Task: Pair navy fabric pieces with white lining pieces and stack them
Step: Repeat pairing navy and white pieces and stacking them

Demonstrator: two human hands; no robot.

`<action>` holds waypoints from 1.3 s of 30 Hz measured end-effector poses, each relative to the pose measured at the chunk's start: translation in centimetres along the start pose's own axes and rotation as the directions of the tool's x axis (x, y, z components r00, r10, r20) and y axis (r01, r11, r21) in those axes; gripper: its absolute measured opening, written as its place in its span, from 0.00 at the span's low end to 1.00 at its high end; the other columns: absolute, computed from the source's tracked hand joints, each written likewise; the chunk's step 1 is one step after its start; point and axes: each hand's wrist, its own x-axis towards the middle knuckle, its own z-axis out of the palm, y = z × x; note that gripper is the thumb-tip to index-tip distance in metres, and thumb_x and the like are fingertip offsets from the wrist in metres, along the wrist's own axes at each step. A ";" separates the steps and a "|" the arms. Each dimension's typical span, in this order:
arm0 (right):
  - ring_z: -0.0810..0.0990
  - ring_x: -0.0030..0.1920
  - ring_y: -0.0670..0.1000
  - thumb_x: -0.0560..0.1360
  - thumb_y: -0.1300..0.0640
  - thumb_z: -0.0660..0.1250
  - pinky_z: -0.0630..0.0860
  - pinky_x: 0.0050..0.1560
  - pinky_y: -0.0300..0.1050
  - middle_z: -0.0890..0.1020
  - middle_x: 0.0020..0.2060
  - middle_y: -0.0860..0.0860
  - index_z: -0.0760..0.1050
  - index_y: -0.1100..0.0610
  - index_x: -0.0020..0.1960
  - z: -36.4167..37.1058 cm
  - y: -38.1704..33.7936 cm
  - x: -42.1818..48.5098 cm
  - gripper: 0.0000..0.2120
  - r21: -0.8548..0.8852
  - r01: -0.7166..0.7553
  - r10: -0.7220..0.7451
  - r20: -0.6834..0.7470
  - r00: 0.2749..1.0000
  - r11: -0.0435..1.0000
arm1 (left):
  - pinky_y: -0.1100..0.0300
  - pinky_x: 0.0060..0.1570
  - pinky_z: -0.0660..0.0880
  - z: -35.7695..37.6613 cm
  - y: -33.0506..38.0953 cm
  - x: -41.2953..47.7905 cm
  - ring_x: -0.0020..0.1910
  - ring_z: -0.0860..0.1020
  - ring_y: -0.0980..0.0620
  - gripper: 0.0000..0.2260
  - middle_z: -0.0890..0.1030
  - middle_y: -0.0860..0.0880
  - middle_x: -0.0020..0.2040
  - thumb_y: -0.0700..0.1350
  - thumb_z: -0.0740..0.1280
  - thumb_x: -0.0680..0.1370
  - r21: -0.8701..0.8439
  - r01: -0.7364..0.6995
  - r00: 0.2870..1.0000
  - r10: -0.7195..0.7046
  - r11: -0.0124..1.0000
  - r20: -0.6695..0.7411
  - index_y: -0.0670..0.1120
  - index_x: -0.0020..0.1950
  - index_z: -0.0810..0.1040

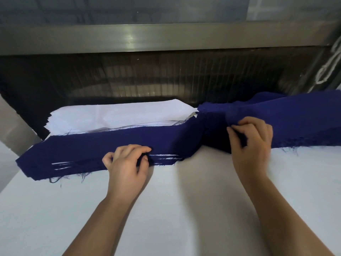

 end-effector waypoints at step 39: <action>0.75 0.49 0.52 0.78 0.55 0.55 0.65 0.43 0.43 0.76 0.49 0.49 0.73 0.54 0.54 1.0 -7.8 -4.0 0.09 0.137 0.173 -0.199 0.883 0.425 0.975 | 0.69 0.42 0.64 -4.0 -0.7 0.7 0.43 0.71 0.54 0.16 0.69 0.54 0.38 0.56 0.62 0.76 -0.298 0.031 0.985 0.021 0.954 0.169 0.48 0.39 0.83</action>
